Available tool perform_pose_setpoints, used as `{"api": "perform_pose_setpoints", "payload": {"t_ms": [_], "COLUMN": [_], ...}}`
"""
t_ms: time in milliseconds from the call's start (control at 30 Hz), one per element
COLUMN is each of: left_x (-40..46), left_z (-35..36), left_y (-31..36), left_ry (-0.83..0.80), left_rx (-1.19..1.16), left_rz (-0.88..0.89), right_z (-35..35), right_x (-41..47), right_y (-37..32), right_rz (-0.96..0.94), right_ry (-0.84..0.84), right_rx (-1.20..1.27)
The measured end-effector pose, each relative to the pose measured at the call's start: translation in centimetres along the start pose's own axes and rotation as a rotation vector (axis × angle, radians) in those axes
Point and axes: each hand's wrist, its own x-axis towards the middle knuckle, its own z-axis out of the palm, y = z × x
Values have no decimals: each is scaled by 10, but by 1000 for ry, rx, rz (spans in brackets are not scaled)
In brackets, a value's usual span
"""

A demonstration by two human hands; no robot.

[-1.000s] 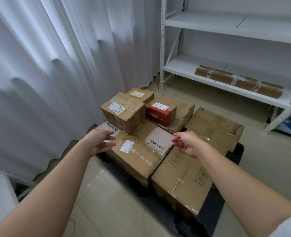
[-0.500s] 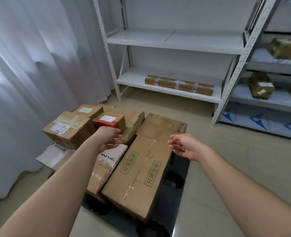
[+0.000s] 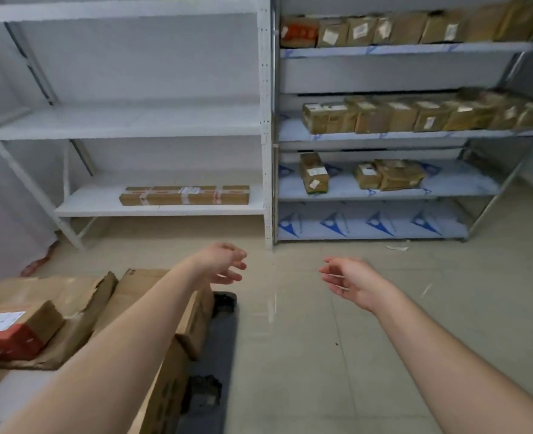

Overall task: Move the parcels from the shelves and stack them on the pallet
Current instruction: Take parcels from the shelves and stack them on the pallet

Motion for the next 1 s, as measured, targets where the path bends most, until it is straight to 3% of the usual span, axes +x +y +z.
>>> {"api": "perform_pose_setpoints", "payload": {"t_ms": [267, 567, 767, 1000], "left_x": [133, 300, 390, 496], "left_z": [93, 170, 213, 287], "left_y": [100, 242, 349, 419], "left_ry": [-168, -258, -230, -301], "left_rx": [-76, -156, -190, -157], "left_rz": [28, 7, 64, 11], "right_z": [-107, -206, -249, -328], "right_x": [68, 197, 270, 398], "right_y": [-38, -155, -213, -259], "right_rz": [9, -47, -18, 49], "right_ry": [173, 425, 363, 367], "right_rx": [81, 129, 183, 217]}}
